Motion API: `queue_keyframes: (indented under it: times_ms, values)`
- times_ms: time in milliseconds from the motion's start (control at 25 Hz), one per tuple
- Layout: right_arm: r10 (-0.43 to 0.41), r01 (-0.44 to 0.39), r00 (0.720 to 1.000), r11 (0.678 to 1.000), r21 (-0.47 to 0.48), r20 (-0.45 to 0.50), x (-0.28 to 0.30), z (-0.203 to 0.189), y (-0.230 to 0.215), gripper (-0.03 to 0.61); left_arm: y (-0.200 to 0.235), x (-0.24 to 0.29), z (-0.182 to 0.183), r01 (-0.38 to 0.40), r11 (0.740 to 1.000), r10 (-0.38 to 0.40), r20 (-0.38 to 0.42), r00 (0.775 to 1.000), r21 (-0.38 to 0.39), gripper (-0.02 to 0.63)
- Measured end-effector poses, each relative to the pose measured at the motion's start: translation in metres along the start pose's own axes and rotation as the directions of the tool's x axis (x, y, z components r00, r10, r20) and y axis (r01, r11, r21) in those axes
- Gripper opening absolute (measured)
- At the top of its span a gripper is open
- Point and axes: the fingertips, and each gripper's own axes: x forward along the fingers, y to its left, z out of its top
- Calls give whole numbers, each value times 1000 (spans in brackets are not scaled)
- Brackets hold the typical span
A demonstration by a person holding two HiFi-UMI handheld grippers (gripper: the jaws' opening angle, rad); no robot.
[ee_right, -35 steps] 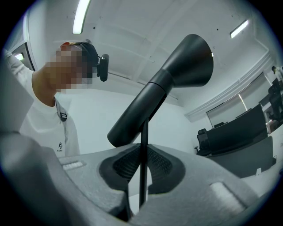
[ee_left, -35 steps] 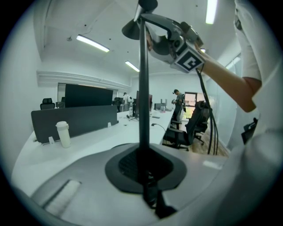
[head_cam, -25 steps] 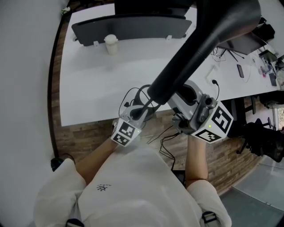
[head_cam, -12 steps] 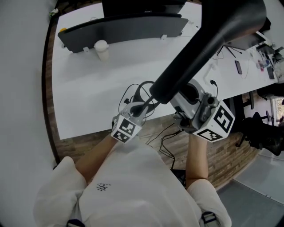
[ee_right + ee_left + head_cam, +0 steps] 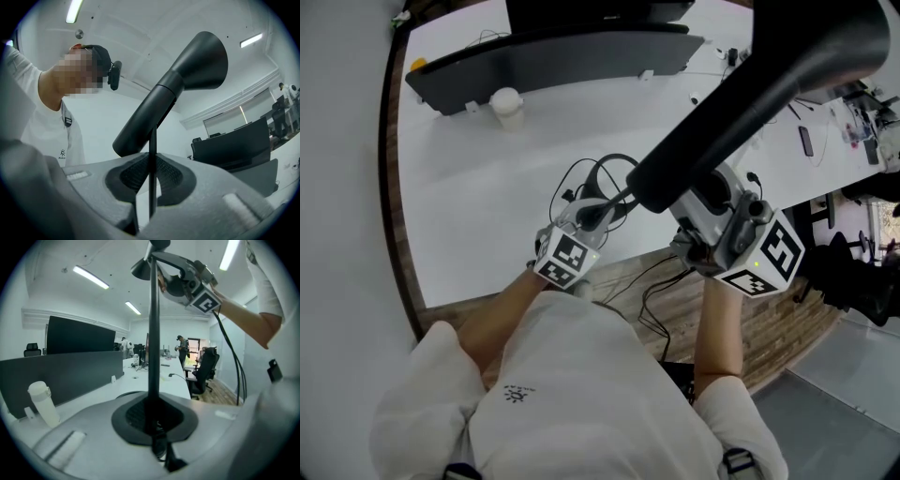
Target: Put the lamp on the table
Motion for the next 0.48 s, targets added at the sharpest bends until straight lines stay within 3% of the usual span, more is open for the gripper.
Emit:
queue_keyframes:
  times_ms: [480]
  values:
    - [-73,73,997,997,-29,-23,32,-11,-54,34,55,36,0,39,999,-39,25,999,17,0]
